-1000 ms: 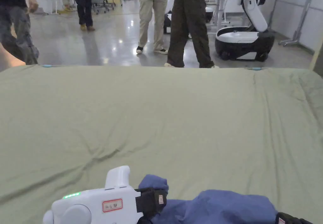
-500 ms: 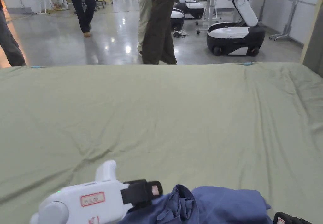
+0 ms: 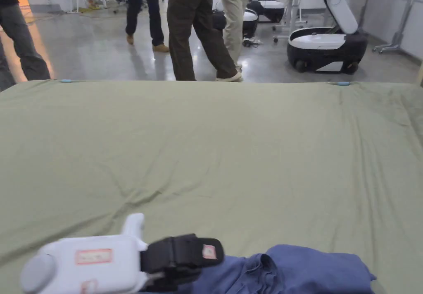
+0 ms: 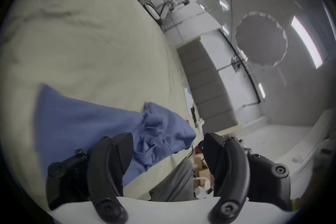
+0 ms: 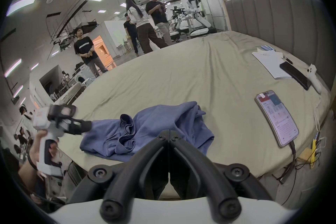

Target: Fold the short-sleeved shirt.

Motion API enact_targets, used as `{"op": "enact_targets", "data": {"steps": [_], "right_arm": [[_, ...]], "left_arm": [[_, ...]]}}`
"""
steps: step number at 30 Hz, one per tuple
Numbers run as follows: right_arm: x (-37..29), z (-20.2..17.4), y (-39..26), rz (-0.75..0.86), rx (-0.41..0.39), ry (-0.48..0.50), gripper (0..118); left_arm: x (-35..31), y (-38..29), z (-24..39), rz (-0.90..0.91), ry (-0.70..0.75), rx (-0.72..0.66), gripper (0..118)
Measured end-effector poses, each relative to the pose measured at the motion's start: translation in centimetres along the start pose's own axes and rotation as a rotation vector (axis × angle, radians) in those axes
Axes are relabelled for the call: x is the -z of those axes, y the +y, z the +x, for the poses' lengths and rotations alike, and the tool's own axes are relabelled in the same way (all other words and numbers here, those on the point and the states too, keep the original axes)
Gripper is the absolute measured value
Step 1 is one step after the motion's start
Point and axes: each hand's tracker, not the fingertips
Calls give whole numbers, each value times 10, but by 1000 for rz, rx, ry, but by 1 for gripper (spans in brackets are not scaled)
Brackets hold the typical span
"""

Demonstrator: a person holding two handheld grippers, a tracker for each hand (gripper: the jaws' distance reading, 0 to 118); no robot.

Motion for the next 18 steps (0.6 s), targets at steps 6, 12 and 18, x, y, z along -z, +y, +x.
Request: {"op": "enact_targets", "data": {"steps": [6,12,18], "right_arm": [[4,-5,2,-22,-30,12,0],[5,-12,-1,-42,-37,6,0],[-4,-10,-1,-29,-59,-24,0]], "left_arm": [[-91,12,-61,158,76,-233,79],[-35,-13,-111,56,-73,-381,77],[-4,1,-104,14,-79,-295,58]]}}
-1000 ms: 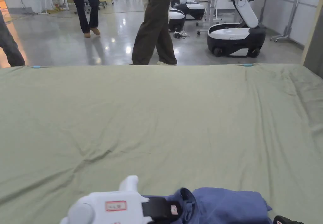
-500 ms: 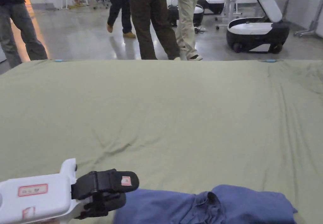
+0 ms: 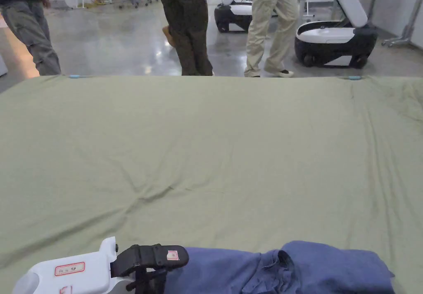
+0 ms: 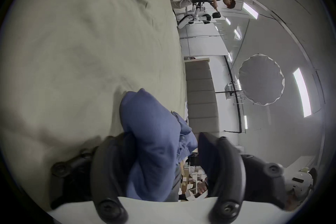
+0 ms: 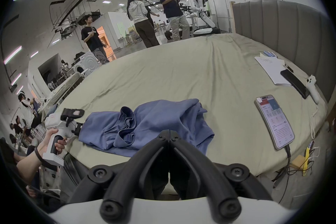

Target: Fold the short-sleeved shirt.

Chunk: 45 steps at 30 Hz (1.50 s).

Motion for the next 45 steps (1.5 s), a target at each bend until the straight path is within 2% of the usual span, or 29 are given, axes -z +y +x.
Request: {"op": "enact_targets", "data": {"steps": [1,3,5,6,9,12,14,17,18,20,22,25,27,32,35,37,38,39,40,41,44,45], "right_arm": [[2,2,-1,-1,22,11,0],[4,3,-1,-8,48,18,0],[0,2,-3,-4,44,23,0],[0,2,-3,-5,38,25,0],[-1,3,-4,-9,31,11,0],[-2,7,-6,-1,60,16,0],[-3,9,-6,3,70,23,0],[-1,9,-7,5,68,21,0],[0,9,-8,5,69,22,0],[3,10,-9,6,71,31,0],[6,9,-10,7,69,43,0],[11,6,-11,5,61,53,0],[13,5,-11,5,64,63,0],[4,-1,-11,13,58,80,0],[-9,2,-11,32,57,68,0],[-13,7,-13,42,69,50,0],[-14,11,-14,44,79,38,0],[-13,14,-14,42,86,34,0],[-13,17,-15,39,90,31,0],[-13,20,-16,40,93,30,0],[-10,22,-17,40,106,53,0],[-10,21,-17,36,105,56,0]], "left_arm": [[4,-3,0,16,38,4,50],[13,-5,-6,27,67,8,19],[15,-3,-17,45,-11,-62,16],[15,-5,-15,64,-8,-72,15],[11,-10,2,105,80,34,13],[-7,-8,17,167,40,17,12],[-32,-6,37,202,39,77,12],[-81,-3,64,241,22,97,12],[-99,-1,74,299,81,128,12],[-132,3,98,294,181,240,12],[-145,0,127,309,286,283,12],[-122,-14,165,262,399,412,12],[-82,-28,177,187,411,494,12],[39,-39,160,36,335,473,12],[87,-39,140,-33,413,504,13],[95,-31,125,-36,387,494,23],[94,-30,122,-29,297,492,40],[90,-28,124,-3,219,478,72],[82,-25,129,29,189,448,82],[69,-24,135,61,123,426,81],[42,-17,138,166,148,432,78],[40,-19,135,193,178,432,59]]}}
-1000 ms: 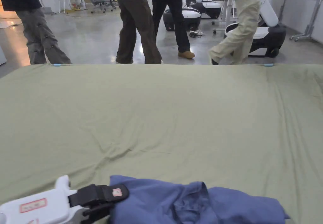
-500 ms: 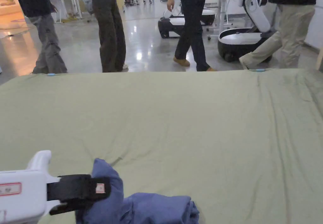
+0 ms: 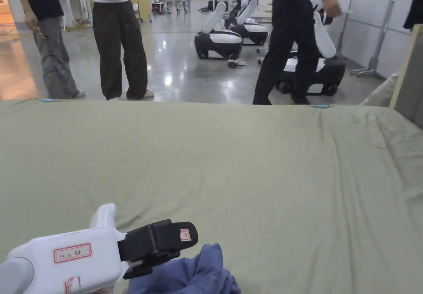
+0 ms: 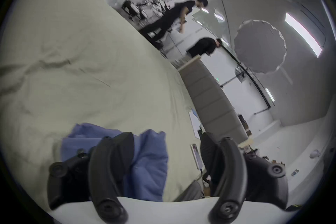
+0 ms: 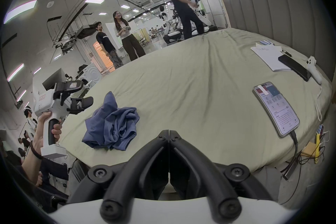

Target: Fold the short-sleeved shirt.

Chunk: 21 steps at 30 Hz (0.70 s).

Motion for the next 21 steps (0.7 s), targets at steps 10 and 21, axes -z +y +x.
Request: {"op": "enact_targets", "data": {"steps": [10,21], "right_arm": [[15,-28,-6,-74,-87,13,0],[95,-87,35,-169,-128,300,0]], "left_arm": [[97,-66,-33,-278,106,-65,5],[-8,-37,-11,-55,-54,-58,79]]}}
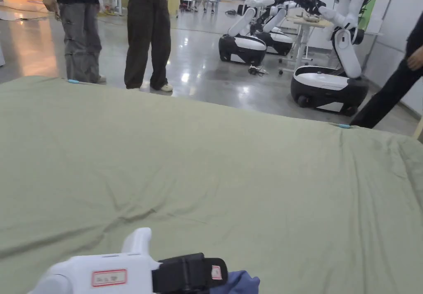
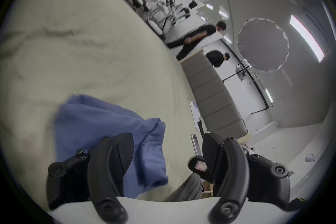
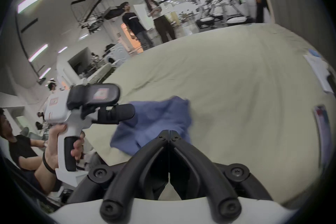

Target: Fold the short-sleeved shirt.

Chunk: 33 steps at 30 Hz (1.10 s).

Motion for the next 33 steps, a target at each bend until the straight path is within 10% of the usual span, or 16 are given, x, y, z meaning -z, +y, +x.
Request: {"op": "enact_targets", "data": {"steps": [4,9,12,15,33], "right_arm": [[56,-8,30,-87,-27,57,0],[128,10,19,-432,-130,-171,0],[113,12,21,-325,-26,-127,0],[114,5,15,-318,-118,-153,0],[111,8,12,-294,-71,-139,0]], "left_arm": [[-49,8,-20,67,52,-24,79],[-60,8,-53,63,77,-105,79],[-41,5,-65,6,27,-147,79],[-17,5,-73,-54,52,-134,79],[17,1,-87,-46,139,-163,76]]}}
